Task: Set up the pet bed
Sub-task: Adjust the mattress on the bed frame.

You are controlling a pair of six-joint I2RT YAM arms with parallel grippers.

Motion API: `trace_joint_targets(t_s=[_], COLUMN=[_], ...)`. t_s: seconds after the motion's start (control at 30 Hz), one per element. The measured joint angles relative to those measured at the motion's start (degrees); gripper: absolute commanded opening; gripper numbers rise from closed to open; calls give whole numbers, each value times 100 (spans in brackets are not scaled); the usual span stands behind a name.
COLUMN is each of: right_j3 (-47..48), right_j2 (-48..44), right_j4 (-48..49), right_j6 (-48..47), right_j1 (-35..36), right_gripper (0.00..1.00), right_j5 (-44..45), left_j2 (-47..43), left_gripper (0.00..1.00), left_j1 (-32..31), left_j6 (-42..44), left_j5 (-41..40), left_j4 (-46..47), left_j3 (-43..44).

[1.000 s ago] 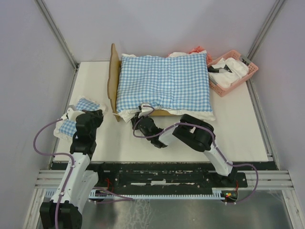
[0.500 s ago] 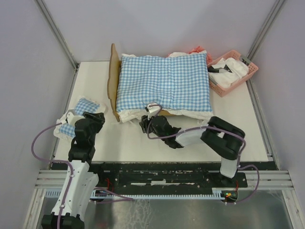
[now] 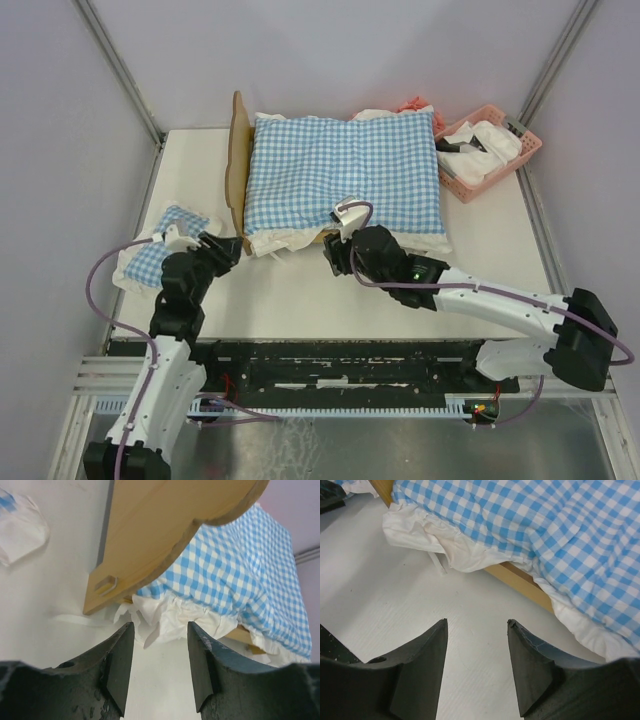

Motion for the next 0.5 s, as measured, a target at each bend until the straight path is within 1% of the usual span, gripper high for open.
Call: trace_joint_targets(t_s=[0.13, 0.3, 0.33, 0.4, 0.47, 0.5], right_j3=[-9, -136, -170, -262, -310, -315], right_j2=[-389, -549, -553, -557, -535, -505], right_j4=[-350, -472, -490, -527, -601, -605], right_j6=[-66, -87, -85, -94, -173, -256], right_j1=[0, 0, 0, 0, 0, 2], right_gripper=[61, 64, 65, 65, 65, 64], right_j5=[74, 177, 201, 297, 501, 619], left_j2=[468, 1414, 1631, 2046, 2365, 2487], left_gripper=[55, 57, 54, 40, 25, 19], left_j1=[-428, -1075, -1163, -1248, -1272, -1274], left_j6=[-4, -13, -15, -37, -92, -120], left_j5=[42, -188, -269, -402, -522, -610], left_j4=[380, 988, 1113, 1360, 1473, 1473], left_j3=[-251, -302, -302, -299, -286, -264])
